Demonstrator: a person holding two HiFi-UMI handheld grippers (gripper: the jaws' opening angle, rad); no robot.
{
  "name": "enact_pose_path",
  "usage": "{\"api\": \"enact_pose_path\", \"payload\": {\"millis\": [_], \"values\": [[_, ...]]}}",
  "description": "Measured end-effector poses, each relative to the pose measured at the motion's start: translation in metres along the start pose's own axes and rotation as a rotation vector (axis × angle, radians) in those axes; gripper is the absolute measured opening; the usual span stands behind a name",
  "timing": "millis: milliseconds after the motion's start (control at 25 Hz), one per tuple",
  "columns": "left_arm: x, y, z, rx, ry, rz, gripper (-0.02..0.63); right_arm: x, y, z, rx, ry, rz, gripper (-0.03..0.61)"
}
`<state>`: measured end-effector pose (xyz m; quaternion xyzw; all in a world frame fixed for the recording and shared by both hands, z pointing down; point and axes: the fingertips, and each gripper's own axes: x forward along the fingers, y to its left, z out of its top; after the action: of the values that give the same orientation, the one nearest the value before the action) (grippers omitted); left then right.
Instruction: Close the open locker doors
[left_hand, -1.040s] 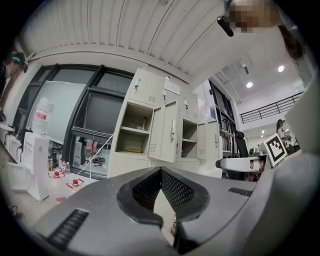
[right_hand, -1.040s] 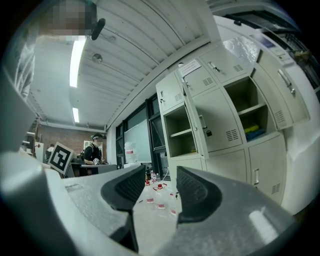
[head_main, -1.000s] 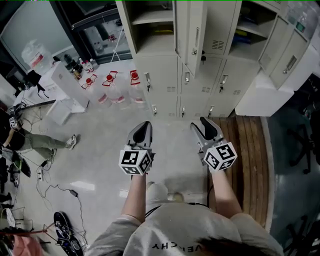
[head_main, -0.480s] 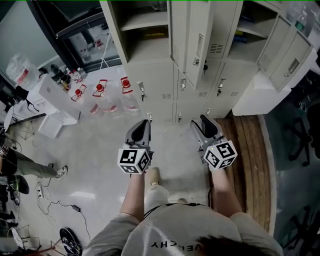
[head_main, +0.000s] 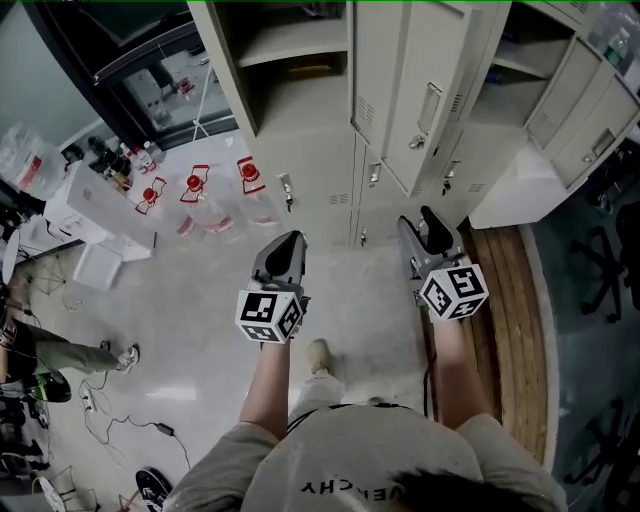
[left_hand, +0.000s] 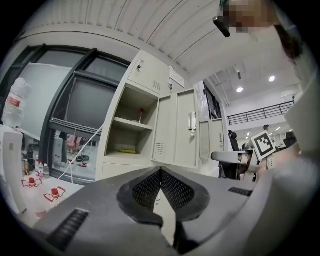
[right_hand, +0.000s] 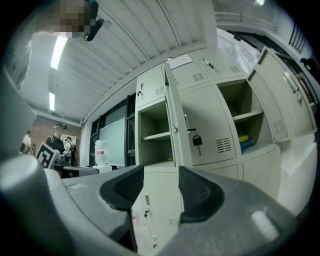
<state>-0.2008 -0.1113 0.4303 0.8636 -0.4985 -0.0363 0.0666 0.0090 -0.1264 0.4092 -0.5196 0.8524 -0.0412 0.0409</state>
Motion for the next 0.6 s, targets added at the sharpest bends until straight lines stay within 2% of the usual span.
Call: {"api": "enact_pose_path", "payload": {"millis": [240,600], "values": [[0.016,0.035,0.003,-0.004,0.005,-0.01,-0.002,0.033,-0.024,0.016,-0.024,-0.03,-0.111,0.232],[0.038,0.069,0.003,-0.017,0.013,-0.051,-0.002,0.063,-0.036,0.019,-0.034,-0.035,-0.217,0.241]]}}
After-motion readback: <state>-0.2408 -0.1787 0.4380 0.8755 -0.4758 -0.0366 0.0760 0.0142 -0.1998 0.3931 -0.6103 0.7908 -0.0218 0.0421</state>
